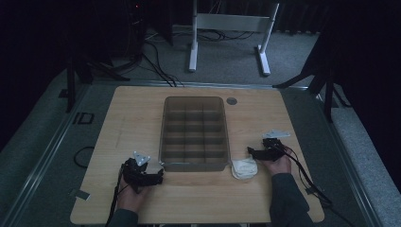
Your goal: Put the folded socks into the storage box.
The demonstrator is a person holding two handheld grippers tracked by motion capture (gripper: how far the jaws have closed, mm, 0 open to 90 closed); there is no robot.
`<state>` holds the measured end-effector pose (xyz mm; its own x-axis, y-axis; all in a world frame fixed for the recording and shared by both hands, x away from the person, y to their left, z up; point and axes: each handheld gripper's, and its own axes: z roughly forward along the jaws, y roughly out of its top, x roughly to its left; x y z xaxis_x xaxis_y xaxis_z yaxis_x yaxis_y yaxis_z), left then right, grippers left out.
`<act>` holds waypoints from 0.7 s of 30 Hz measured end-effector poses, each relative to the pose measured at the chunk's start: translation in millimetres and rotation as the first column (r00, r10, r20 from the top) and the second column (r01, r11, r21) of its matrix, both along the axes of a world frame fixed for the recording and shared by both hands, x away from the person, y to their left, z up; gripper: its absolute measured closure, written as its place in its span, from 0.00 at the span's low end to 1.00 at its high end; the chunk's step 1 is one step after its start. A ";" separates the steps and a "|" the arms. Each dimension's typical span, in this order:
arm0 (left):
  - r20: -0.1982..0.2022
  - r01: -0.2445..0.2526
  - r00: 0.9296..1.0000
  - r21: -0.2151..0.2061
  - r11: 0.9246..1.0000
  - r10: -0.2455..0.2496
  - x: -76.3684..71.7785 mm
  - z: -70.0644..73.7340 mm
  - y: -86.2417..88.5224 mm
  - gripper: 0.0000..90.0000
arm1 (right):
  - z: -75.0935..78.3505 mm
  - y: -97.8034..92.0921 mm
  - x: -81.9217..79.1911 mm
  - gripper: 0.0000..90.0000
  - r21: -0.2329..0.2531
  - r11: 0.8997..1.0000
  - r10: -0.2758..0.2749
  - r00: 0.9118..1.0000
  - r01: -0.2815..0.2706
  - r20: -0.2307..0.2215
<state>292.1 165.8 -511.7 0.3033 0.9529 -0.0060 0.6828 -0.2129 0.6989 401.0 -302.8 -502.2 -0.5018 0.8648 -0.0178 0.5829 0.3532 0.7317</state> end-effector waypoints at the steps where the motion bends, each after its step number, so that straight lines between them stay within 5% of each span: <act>1: 0.000 0.000 1.000 0.000 1.000 0.000 0.1 0.0 -0.1 0.01 | 0.2 0.1 0.1 0.19 0.000 1.000 -0.002 1.000 0.002 -0.002; 12: 0.000 0.001 1.000 -0.002 1.000 -0.001 0.2 0.0 -0.3 0.01 | 7.5 0.5 2.9 0.37 -0.023 0.999 -0.044 0.998 0.043 -0.040; 21: 0.000 0.001 1.000 -0.002 1.000 -0.001 0.2 0.0 -0.3 0.01 | 10.4 -1.0 -0.1 0.46 -0.037 0.999 -0.023 0.999 0.022 -0.030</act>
<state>292.3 165.5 -511.8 0.3045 0.9525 -0.0074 0.6822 -0.2126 0.6996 400.9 -303.7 -491.8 -0.4829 0.8750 -0.0343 0.6128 0.3657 0.7005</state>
